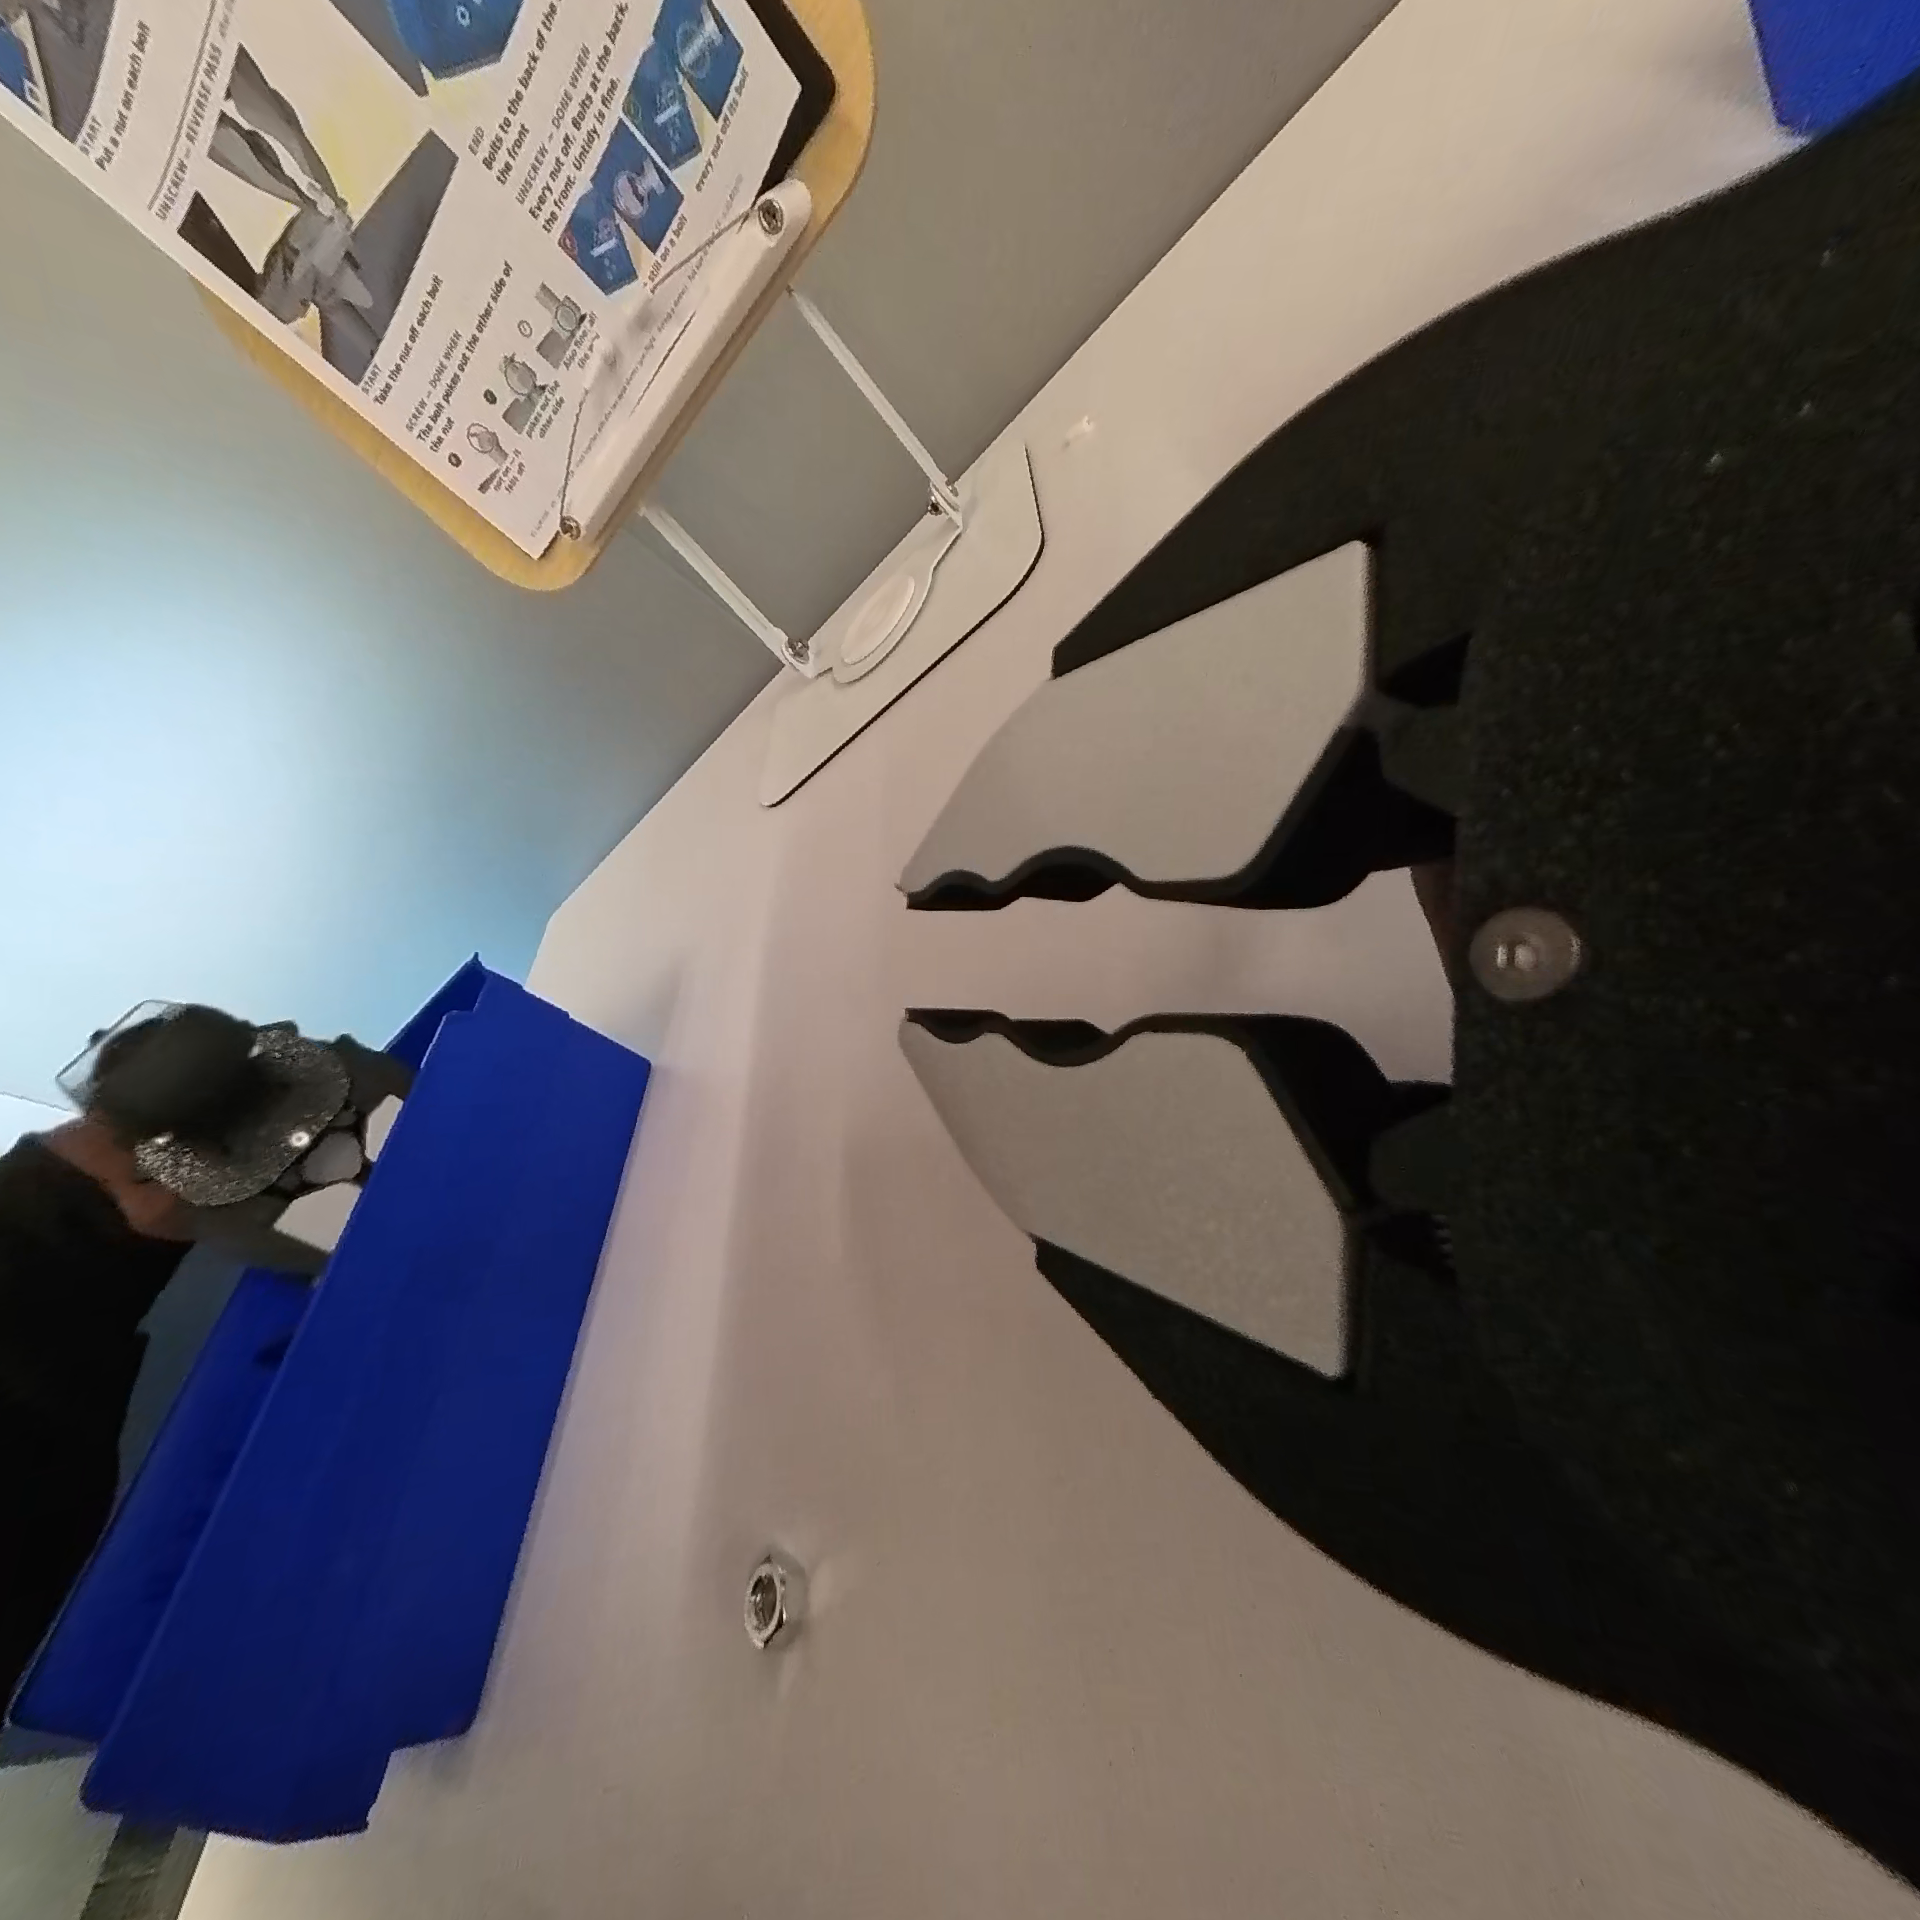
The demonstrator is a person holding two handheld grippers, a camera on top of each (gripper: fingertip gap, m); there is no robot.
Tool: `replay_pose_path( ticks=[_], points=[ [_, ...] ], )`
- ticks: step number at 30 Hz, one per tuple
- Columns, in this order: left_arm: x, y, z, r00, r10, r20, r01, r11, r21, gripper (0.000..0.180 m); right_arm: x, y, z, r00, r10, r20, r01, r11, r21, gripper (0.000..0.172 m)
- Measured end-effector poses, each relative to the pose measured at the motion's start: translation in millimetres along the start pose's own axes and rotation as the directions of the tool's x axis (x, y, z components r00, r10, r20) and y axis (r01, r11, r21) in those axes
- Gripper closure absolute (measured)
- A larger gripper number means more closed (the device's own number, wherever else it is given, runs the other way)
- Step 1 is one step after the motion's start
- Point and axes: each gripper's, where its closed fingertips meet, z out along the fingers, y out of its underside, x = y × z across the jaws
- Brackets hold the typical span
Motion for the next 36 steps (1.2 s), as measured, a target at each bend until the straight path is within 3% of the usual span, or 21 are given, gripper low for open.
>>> replay_pose_path(
  ticks=[15,16,24,28,31,36],
  points=[
    [0,9,9,0.999,0.034,0.001,-0.034,0.999,-0.04,0.16,0,1,2,1.0,-0.014,-0.003,0.014,1.0,-0.012,0.155],
    [-3,19,12,0.999,0.035,0.022,-0.033,0.995,-0.096,0.161,0,1,2,1.0,-0.015,-0.003,0.015,1.0,-0.012,0.155],
    [-16,25,9,0.984,-0.007,0.18,0.009,1.0,-0.008,0.162,-2,1,2,1.0,-0.025,0.001,0.025,1.0,-0.012,0.155],
    [-18,26,9,0.975,0.003,0.221,0.0,1.0,-0.017,0.163,-2,1,2,0.999,-0.033,0.001,0.033,0.999,-0.012,0.155],
    [-24,29,4,0.958,-0.054,0.28,0.07,0.997,-0.046,0.165,-4,2,1,0.999,-0.044,-0.002,0.044,0.999,-0.008,0.156],
    [-36,26,-24,0.855,-0.198,0.48,0.21,0.977,0.029,0.169,-6,1,0,0.997,-0.071,-0.01,0.071,0.997,-0.005,0.156]
  ],
)
